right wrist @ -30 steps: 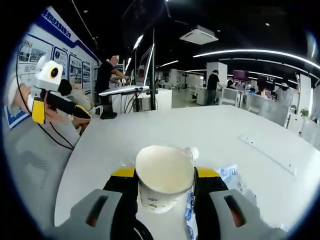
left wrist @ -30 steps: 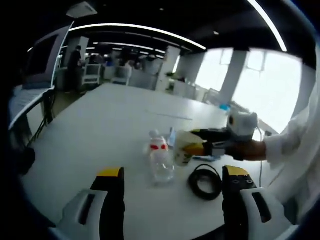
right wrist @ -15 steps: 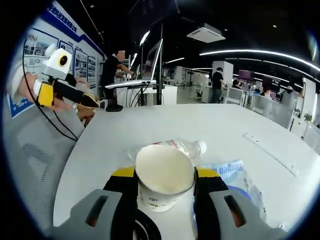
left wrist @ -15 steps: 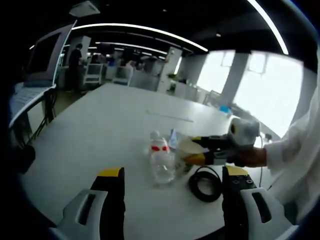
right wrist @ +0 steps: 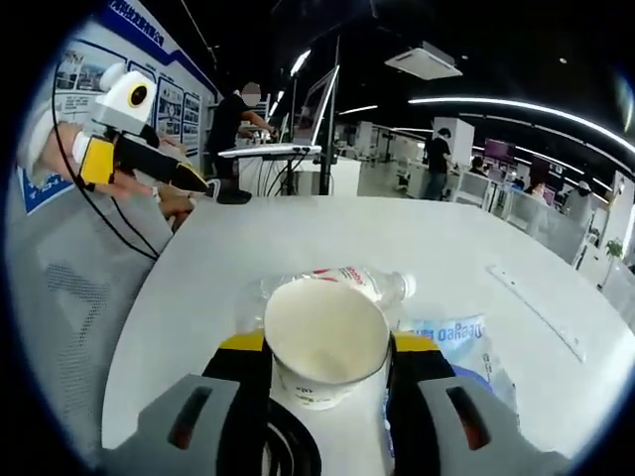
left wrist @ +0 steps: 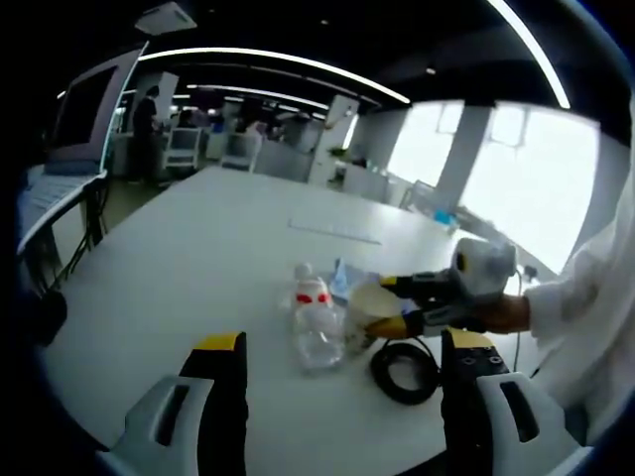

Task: Arrange the tabletop items into an orderly group along one side of the table until the central work area is clear of visible clutter.

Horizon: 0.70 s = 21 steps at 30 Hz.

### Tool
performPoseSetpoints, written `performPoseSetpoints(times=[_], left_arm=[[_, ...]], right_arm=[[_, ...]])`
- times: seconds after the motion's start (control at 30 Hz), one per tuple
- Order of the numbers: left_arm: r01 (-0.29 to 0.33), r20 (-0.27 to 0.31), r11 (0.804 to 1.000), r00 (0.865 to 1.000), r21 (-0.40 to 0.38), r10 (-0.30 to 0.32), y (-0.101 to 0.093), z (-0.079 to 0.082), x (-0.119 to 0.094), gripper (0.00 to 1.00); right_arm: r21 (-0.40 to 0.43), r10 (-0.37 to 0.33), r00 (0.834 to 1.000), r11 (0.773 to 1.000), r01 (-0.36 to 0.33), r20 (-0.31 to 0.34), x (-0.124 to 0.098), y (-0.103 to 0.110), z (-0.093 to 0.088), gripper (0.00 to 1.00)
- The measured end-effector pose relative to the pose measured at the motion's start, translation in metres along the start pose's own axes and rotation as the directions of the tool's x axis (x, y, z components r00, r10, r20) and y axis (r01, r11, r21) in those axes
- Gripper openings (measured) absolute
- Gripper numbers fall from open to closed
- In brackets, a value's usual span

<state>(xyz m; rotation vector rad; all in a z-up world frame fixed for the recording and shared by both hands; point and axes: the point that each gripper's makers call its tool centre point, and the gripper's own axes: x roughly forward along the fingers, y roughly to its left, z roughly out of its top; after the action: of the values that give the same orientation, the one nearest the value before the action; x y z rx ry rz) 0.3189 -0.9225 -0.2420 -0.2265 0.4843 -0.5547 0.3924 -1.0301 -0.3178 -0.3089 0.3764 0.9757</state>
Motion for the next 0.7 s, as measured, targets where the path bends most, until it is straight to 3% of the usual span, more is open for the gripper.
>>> performPoseSetpoints(times=[0.2,0.47,0.7], left_arm=[[0.001,-0.002,1.000,1.000,0.005,-0.001,0.0018,-0.0002,-0.0001,0.77],[0.009,-0.007,1.000,1.000,0.013,-0.009,-0.0002,0.0010,0.0025,0.78],[0.021,-0.015,0.999,1.000,0.037,-0.020,-0.0048,0.0005,0.0049,0.79]], right_arm=[[0.041,0.006,0.999,0.999,-0.004,-0.039,0.0008,0.0011,-0.0066,0.46],[0.128,-0.007,1.000,0.992,0.010,-0.028,-0.0003,-0.0036,-0.0033,0.68],[0.165,-0.004,0.999,0.986,0.010,-0.035,-0.0039,-0.0037,-0.0050,0.72]])
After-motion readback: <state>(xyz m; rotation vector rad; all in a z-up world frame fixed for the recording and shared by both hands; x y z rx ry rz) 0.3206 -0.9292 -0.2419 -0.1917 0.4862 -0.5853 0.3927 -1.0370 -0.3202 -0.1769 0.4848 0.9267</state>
